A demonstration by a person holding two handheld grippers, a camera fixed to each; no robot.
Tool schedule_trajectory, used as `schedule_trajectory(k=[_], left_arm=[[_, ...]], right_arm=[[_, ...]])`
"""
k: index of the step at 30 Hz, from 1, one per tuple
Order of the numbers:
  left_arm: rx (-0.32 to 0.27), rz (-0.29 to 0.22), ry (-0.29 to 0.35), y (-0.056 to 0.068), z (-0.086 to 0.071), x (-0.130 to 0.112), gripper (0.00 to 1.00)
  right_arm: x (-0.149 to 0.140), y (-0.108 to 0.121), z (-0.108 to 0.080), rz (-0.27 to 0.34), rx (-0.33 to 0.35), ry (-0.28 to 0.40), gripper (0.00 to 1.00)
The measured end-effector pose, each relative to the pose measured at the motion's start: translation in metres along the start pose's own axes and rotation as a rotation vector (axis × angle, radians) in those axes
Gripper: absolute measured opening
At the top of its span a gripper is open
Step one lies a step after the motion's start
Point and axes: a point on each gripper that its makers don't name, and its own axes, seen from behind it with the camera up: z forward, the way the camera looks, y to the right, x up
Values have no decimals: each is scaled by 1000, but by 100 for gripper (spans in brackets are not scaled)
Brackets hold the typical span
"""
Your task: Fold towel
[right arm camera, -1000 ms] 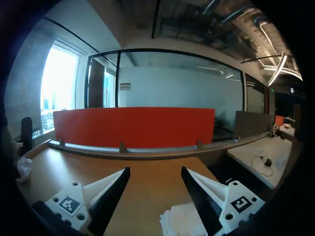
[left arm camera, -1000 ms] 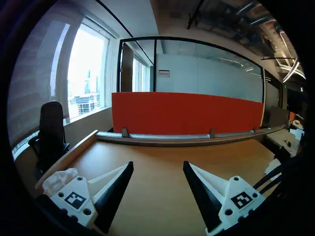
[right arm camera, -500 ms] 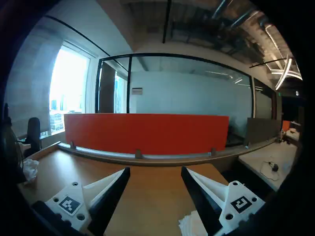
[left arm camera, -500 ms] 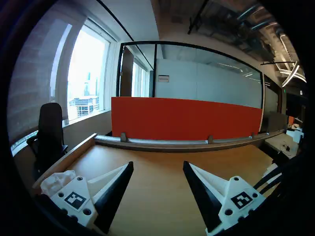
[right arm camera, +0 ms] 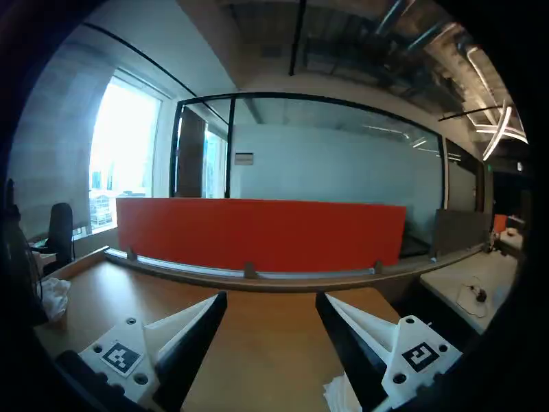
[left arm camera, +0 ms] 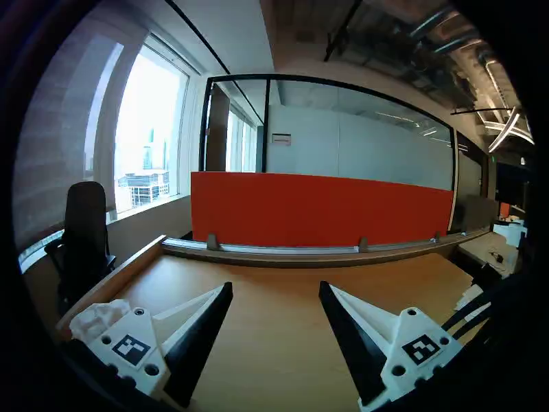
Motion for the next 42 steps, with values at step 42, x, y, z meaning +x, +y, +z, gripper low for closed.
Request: schedule_trajectory(k=[42], left_arm=[[-5,35,120,-25,4,-108,93]], right_arm=[[-18,-37,-8,31,0,34,100]])
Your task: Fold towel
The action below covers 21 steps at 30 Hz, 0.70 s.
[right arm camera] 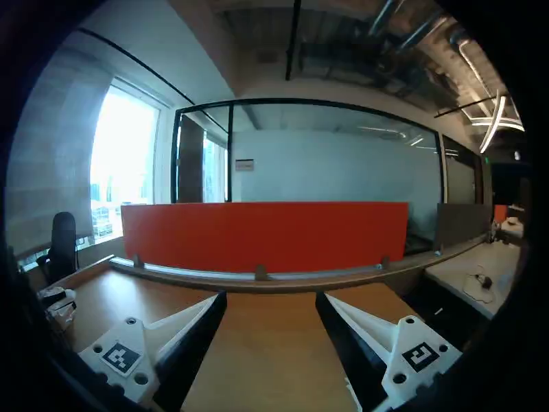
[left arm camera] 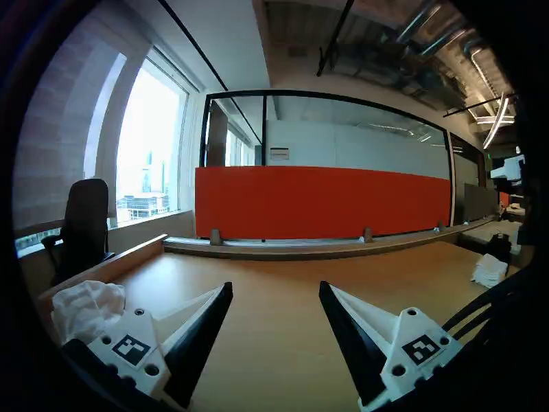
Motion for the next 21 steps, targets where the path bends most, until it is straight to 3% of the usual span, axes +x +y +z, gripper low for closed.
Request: schedule_trajectory(k=[6,15,21], left_arm=[[12,-8,7,-9,-1,-22,93],[36,-18,29,-25,-1,-41,93],[40,-30,42,-27,0,-46,93]], right_arm=[[-9,-7,3,-22,8,3,100],[-18,-25,9,6,35,23,100],[-20,-32,10,1,45,33,100]])
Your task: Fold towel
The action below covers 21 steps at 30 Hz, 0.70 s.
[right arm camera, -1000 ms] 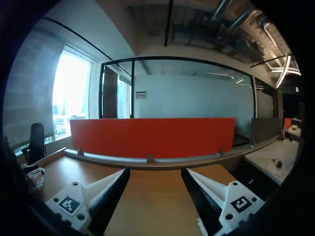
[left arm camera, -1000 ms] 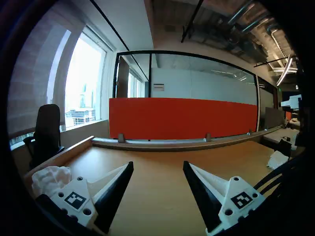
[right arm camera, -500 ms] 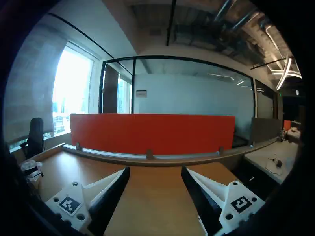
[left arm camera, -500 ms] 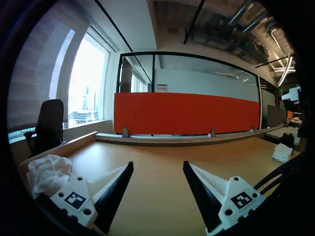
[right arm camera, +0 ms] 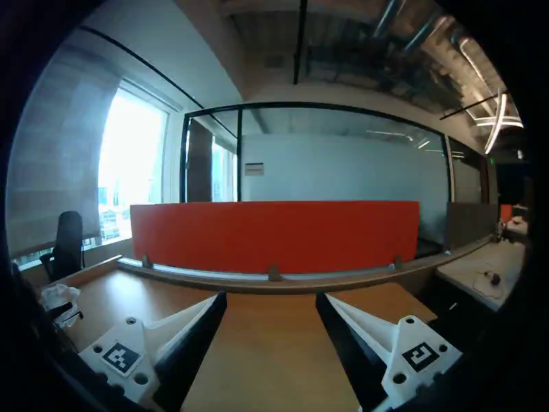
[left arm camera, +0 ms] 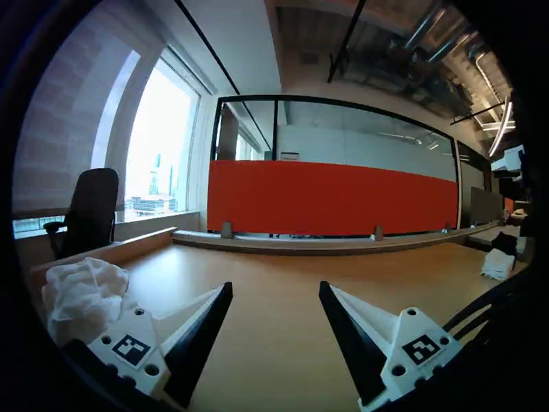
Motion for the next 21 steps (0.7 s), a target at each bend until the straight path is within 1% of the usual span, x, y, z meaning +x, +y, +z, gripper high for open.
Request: schedule_trajectory(k=[6,14,17,21], left_arm=[[3,-1,2,2,-1,-6,93],[4,30,7,5,-1,-7,93],[3,43,8,8,-1,-6,93],[2,45,6,9,-1,-7,93]], right_arm=[[1,-2,0,-2,3,1,100],[-3,1,0,1,0,0,100],[-4,2,0,1,-1,0,100],[-2,2,0,3,-1,0,100]])
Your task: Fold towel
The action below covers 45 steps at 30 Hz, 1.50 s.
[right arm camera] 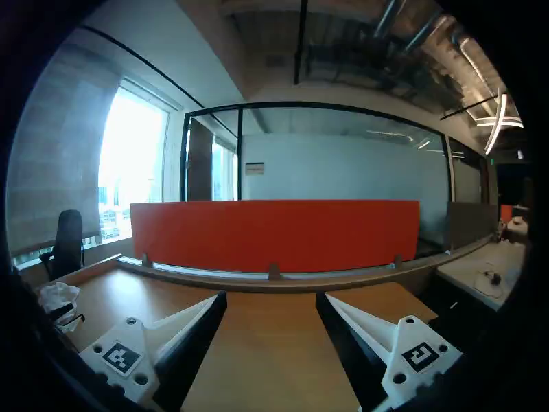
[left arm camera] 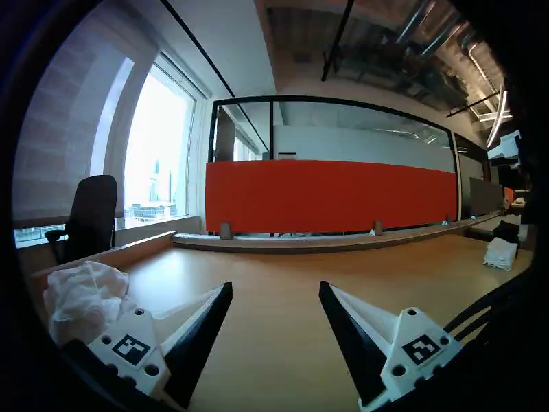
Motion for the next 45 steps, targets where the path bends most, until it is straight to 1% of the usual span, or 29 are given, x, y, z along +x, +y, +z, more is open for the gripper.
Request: schedule_trajectory(k=[6,10,15,19,24,30,39,45], left_arm=[[-3,3,0,1,0,1,94],[-2,3,0,0,0,0,94],[-2,5,-1,1,0,-1,93],[-2,3,0,1,0,0,94],[-2,4,0,1,0,-1,94],[-2,4,0,1,0,-1,94],[-2,4,0,2,0,-1,94],[-2,4,0,2,0,-1,94]], right_arm=[[-1,2,-1,1,2,3,100],[-3,7,0,-3,-3,13,100],[-3,15,-1,-23,-10,35,100],[-8,23,-3,-26,-22,38,100],[-20,34,-5,-22,-38,37,100],[-40,45,-8,-41,-52,46,100],[-73,51,-11,-32,-54,57,100],[-97,57,-12,-38,-63,58,100]])
